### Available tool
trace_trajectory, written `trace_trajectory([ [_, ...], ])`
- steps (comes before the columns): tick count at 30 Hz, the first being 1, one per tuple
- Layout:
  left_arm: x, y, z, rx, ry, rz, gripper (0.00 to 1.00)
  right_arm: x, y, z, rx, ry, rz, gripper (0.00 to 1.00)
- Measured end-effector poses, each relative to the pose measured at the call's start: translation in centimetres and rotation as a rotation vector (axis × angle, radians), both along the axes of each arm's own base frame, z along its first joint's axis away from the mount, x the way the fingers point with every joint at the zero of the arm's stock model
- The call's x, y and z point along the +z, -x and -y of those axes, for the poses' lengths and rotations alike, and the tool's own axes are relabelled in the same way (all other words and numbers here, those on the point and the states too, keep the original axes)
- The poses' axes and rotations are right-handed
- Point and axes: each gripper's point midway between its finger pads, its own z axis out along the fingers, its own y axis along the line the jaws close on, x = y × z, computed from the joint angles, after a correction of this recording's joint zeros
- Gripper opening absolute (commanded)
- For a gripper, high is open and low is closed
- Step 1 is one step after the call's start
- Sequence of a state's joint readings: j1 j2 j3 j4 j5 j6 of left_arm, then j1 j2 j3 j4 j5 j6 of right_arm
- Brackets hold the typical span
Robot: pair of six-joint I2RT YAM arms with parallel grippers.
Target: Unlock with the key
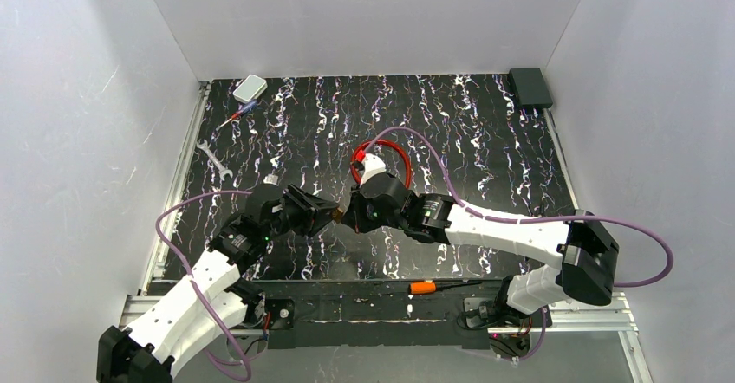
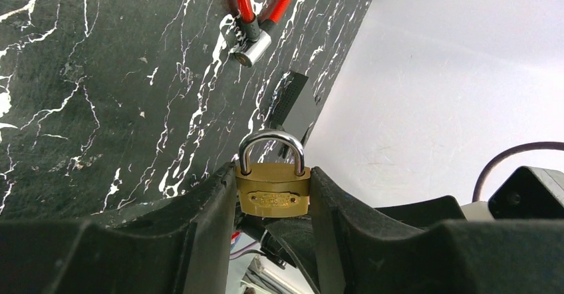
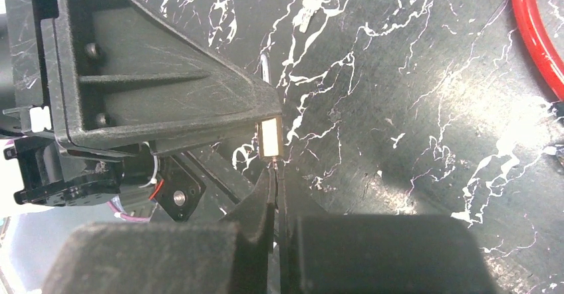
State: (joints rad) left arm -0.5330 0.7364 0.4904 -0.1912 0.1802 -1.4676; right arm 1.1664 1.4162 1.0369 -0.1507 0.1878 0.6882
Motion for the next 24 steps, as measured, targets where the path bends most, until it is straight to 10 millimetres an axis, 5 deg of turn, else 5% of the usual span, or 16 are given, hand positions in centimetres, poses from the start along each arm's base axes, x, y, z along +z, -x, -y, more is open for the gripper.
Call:
trace_trajectory([
  [11, 0.1, -0.5, -0.1, 0.018, 0.009, 0.005, 0.0, 0.3, -0.8, -0.3, -0.019, -0.026, 0.041, 0.02],
  [19, 0.1, -0.5, -0.1, 0.024, 0.014, 0.003, 0.0, 0.7, -1.0, -0.5, -0.006, -0.038, 0.07, 0.49],
  [24, -0.4, -0.3, -0.3, 0.024, -0.007, -0.015, 0.0, 1.5, -0.7, -0.4, 0.021, -0.047, 0.083, 0.63],
])
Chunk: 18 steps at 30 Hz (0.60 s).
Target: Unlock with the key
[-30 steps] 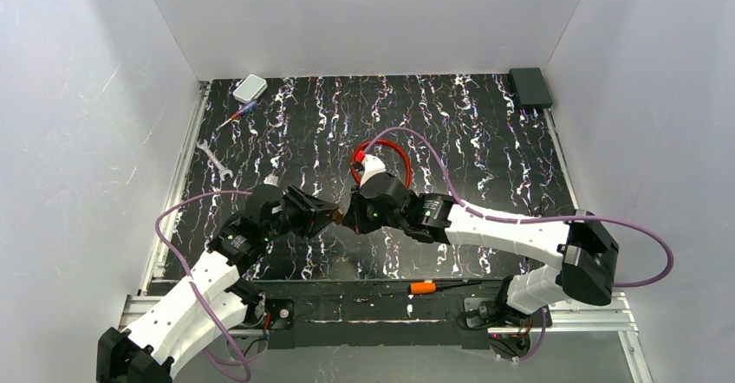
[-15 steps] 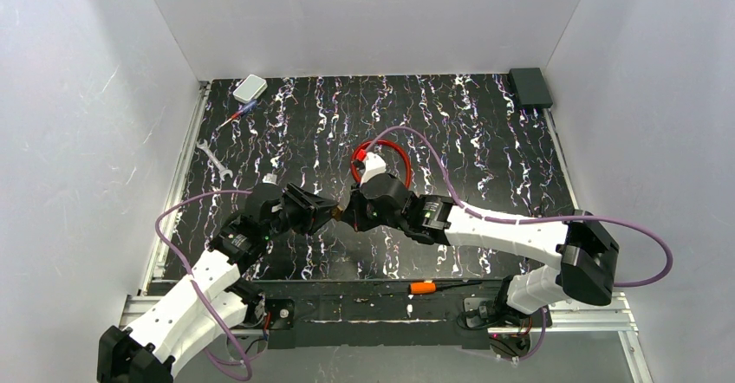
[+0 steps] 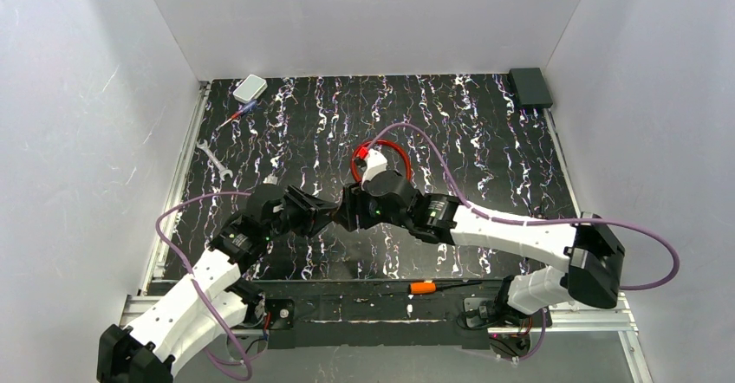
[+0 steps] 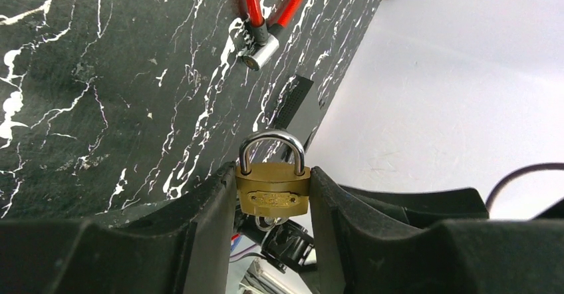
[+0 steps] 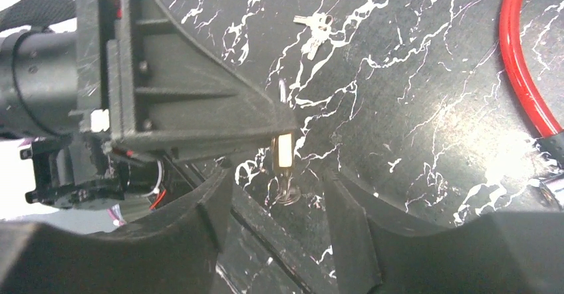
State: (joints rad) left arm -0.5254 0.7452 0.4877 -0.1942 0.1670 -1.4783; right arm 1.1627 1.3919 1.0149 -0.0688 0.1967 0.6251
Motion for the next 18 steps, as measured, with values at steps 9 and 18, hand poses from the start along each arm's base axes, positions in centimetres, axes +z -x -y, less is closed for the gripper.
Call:
trace_trajectory([
  [9, -0.1, -0.8, 0.0, 0.013, -0.021, -0.012, 0.0, 1.6, 1.5, 1.6, 0.045, -0.03, -0.007, 0.56],
  [18, 0.1, -0.9, 0.0, 0.01, -0.022, -0.001, 0.0, -0.1, 1.5, 1.2, 0.058, 0.009, -0.02, 0.43],
])
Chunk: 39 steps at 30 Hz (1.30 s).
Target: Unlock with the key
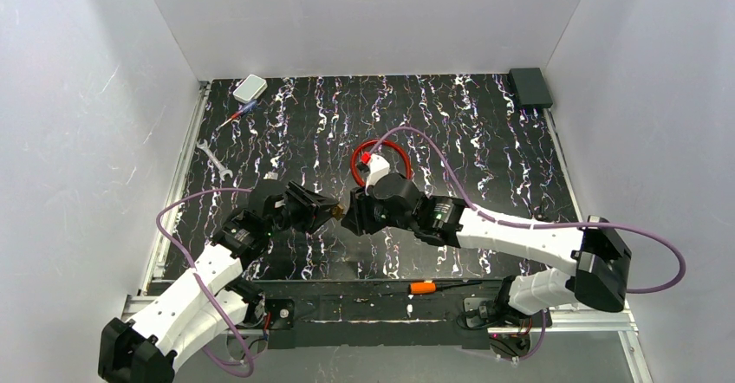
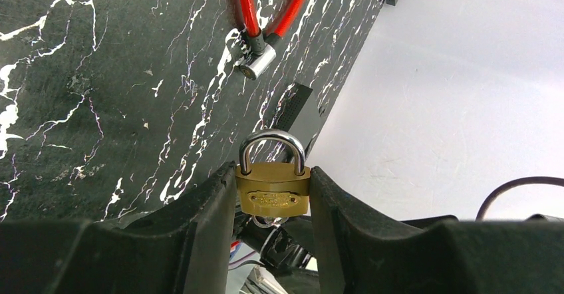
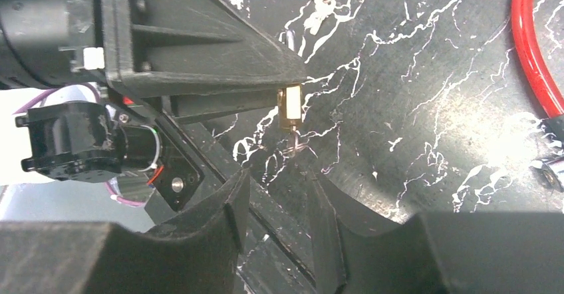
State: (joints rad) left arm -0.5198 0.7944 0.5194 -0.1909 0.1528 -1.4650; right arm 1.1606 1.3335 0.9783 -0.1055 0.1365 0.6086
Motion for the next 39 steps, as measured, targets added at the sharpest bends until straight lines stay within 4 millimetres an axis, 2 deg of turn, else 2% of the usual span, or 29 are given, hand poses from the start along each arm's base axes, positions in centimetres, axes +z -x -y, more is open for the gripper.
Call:
trace_trajectory([
  [6, 0.3, 0.1, 0.0, -0.001, 0.004, 0.011, 0.0, -1.3, -0.5, -0.1, -0.015, 0.038, 0.003, 0.35],
  [13, 0.5, 0.1, -0.1, -0.004, 0.006, 0.023, 0.0, -2.3, -0.7, -0.3, -0.019, 0.063, -0.001, 0.35],
  [22, 0.5, 0.2, -0.1, -0.009, 0.001, 0.027, 0.0, -1.8, -0.8, -0.8, -0.009, 0.049, 0.007, 0.39],
  [25, 0.5, 0.2, -0.1, -0.01, -0.002, 0.026, 0.0, -1.6, -0.9, -0.9, -0.008, 0.043, 0.011, 0.36],
  [30, 0.5, 0.2, -0.1, -0.012, -0.004, 0.029, 0.0, -1.6, -0.9, -0.9, -0.008, 0.043, 0.014, 0.24],
  [34, 0.5, 0.2, -0.1, -0.013, -0.005, 0.031, 0.0, -1.6, -0.9, -0.9, -0.008, 0.043, 0.015, 0.22],
  [39, 0.6, 0.2, -0.1, -0.014, -0.003, 0.037, 0.0, -1.5, -1.0, -1.0, -0.01, 0.039, 0.018, 0.14],
])
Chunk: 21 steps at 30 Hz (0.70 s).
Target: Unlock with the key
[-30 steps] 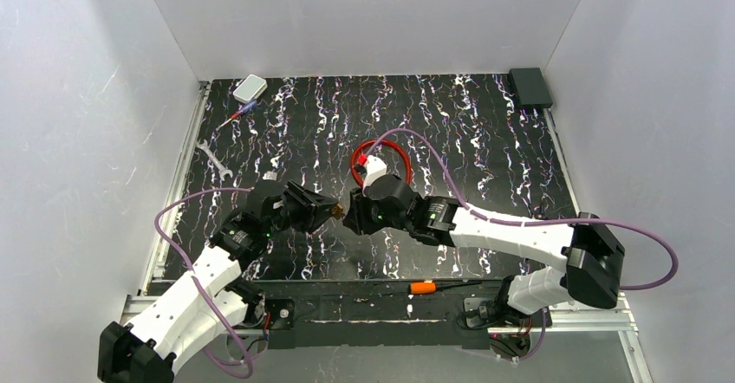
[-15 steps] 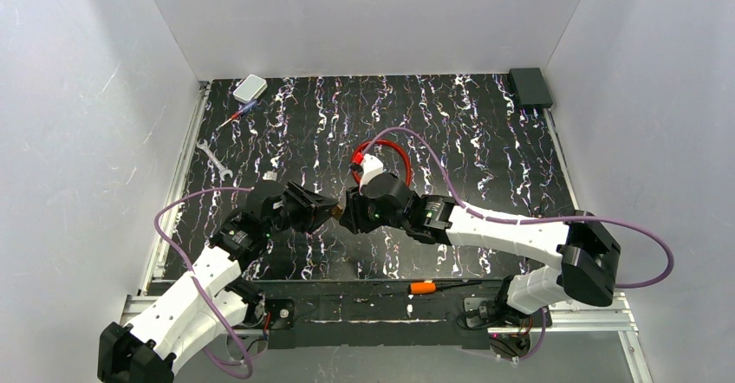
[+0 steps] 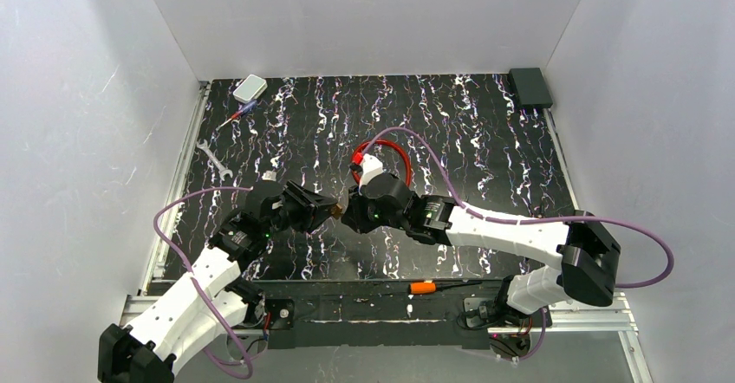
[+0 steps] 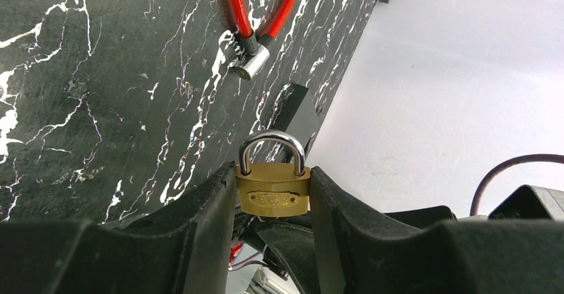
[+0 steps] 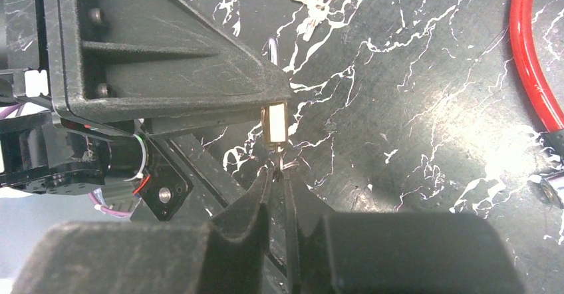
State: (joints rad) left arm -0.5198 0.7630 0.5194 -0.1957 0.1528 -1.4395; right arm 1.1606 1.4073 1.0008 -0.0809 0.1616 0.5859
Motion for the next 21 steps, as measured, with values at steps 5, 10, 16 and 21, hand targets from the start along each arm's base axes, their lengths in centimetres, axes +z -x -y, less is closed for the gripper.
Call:
trace_trajectory([
  [5, 0.02, -0.06, -0.05, 0.003, 0.0, 0.002, 0.0, 0.04, -0.08, -0.1, 0.005, 0.002, 0.007, 0.06],
  [10, 0.09, -0.15, -0.06, 0.002, -0.003, 0.01, 0.0, 0.08, -0.11, -0.15, 0.015, 0.007, 0.018, 0.01],
  [16, 0.39, -0.46, -0.12, 0.005, 0.0, 0.029, 0.0, 0.49, -0.31, -0.43, 0.036, 0.011, 0.02, 0.01],
  [21, 0.48, -0.88, -0.41, 0.02, -0.01, 0.046, 0.0, 0.49, -0.6, -0.93, 0.045, 0.019, 0.014, 0.01],
])
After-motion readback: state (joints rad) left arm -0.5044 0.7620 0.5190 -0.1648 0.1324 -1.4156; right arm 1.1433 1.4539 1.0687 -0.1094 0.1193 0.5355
